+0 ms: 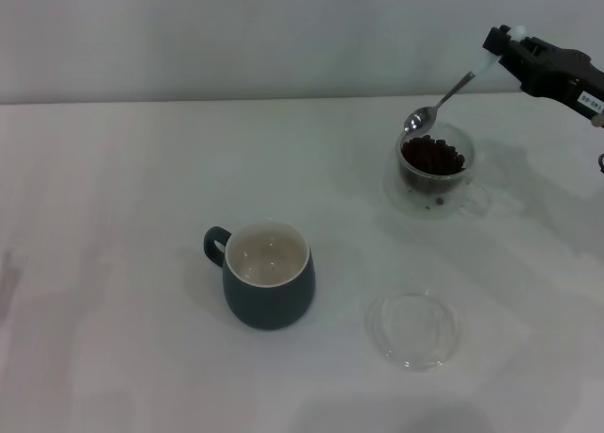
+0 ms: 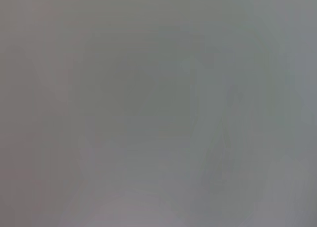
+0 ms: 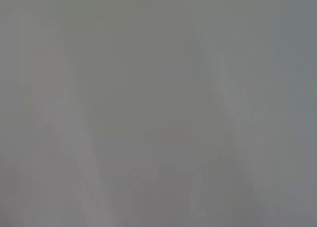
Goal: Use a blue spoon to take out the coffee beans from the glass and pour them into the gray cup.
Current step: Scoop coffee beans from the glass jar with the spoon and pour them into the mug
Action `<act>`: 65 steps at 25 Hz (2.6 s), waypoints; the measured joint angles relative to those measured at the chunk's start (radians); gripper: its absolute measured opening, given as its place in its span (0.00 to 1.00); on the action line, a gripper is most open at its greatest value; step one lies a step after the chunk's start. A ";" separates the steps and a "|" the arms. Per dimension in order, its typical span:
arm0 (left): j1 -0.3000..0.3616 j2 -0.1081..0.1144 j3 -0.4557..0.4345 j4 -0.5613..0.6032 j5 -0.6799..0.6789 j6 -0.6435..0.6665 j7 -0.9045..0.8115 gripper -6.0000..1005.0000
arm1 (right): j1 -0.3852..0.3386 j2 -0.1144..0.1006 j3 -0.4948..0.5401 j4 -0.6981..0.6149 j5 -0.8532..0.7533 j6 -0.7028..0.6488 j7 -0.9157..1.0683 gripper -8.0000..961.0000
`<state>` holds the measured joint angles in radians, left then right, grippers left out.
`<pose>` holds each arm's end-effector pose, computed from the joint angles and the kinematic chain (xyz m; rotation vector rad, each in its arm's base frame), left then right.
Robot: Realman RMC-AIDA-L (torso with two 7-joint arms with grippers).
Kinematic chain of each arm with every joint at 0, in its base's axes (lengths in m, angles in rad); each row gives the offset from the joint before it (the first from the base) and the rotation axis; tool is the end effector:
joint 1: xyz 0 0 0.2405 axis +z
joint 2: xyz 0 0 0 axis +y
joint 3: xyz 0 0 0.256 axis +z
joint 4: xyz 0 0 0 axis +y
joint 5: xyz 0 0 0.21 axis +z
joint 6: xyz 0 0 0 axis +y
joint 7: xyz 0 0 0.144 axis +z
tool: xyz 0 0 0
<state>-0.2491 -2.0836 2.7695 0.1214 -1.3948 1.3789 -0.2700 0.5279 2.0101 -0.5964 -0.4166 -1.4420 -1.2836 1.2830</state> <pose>-0.3764 0.2495 0.0015 -1.3937 -0.6826 -0.7529 0.2910 0.3774 0.0556 -2.0067 0.8122 1.0771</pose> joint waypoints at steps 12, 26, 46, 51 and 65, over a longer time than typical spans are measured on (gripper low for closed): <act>0.001 0.000 -0.001 0.000 -0.001 -0.008 0.000 0.86 | -0.014 -0.002 -0.104 -0.073 -0.001 0.152 -0.008 0.16; -0.006 0.000 -0.001 0.000 -0.001 -0.011 0.000 0.86 | -0.047 0.000 -0.181 -0.104 -0.005 0.204 -0.008 0.16; 0.000 0.002 -0.001 -0.005 -0.001 -0.017 0.000 0.86 | -0.055 0.002 -0.172 -0.033 0.022 0.209 0.217 0.16; 0.001 0.002 -0.001 -0.007 -0.001 -0.018 0.000 0.86 | -0.056 0.001 -0.169 -0.012 0.063 0.218 0.273 0.16; 0.001 0.003 -0.001 -0.009 -0.001 -0.018 0.003 0.86 | -0.055 0.001 -0.170 0.058 0.151 0.246 0.362 0.16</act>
<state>-0.2486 -2.0805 2.7689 0.1128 -1.3959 1.3605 -0.2669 0.4731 2.0111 -0.7662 -0.3590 -1.2911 -1.0381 1.6452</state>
